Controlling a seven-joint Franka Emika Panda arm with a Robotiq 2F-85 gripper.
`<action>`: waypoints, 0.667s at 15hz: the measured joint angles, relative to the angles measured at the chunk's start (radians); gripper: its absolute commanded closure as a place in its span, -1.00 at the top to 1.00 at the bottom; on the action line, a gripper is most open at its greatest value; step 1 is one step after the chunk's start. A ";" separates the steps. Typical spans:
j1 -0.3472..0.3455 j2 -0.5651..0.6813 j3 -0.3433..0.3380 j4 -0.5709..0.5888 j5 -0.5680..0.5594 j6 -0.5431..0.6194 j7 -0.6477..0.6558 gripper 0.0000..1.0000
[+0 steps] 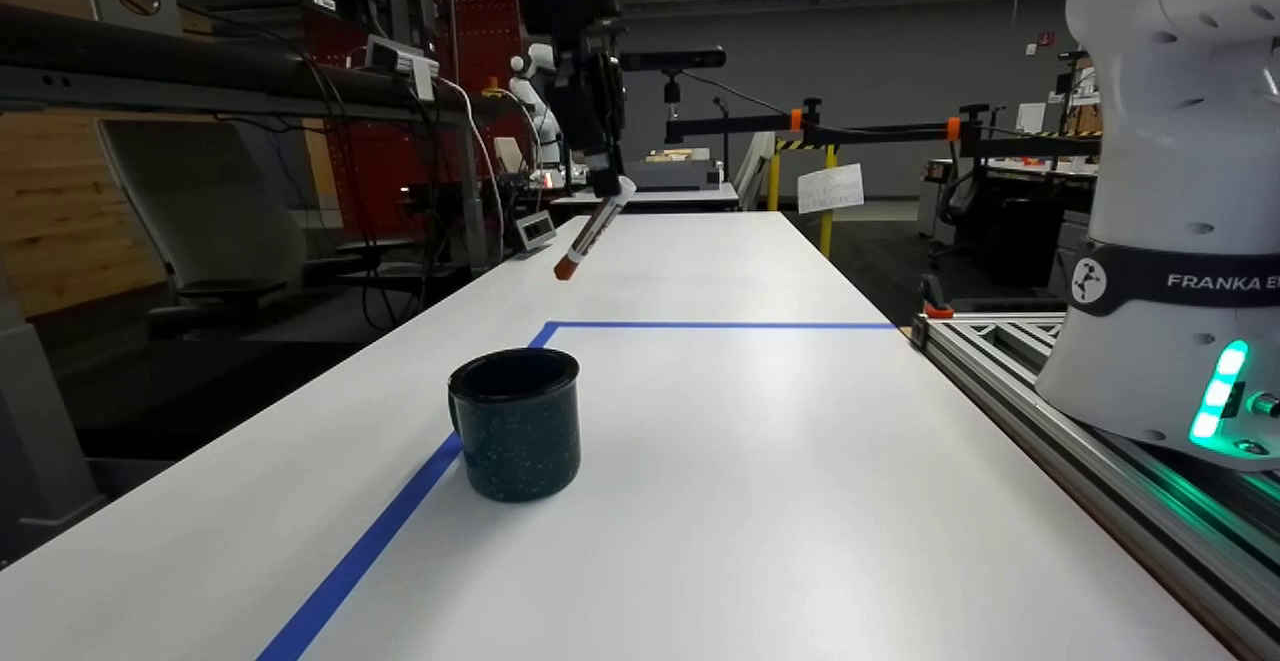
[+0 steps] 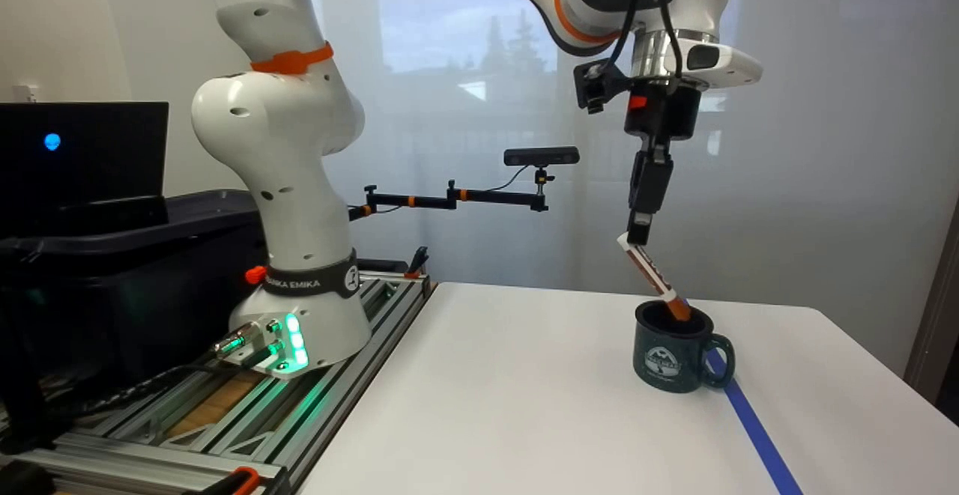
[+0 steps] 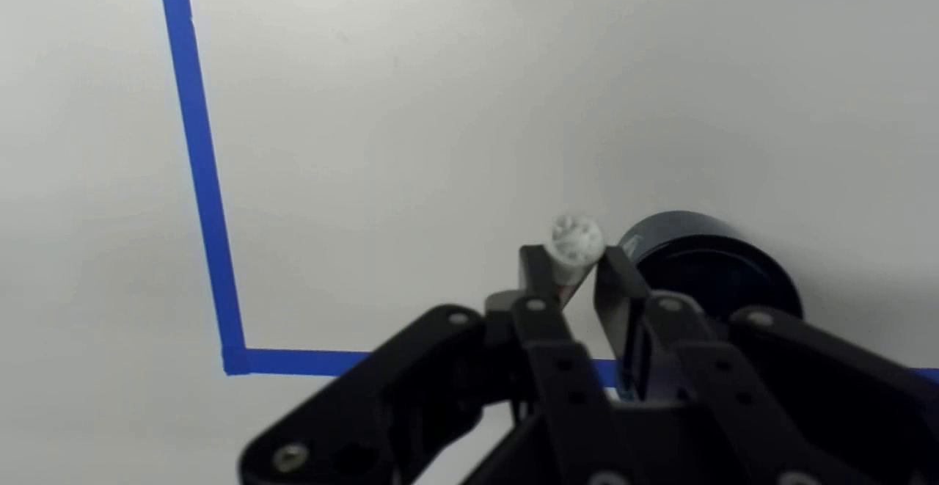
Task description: Move the sharpie to the table
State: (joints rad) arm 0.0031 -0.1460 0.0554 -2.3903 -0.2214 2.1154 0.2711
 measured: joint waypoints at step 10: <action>-0.020 0.136 -0.020 -0.196 -0.175 0.400 0.298 -0.89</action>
State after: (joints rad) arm -0.0170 -0.0097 0.0355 -2.5866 -0.3969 2.5150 0.5688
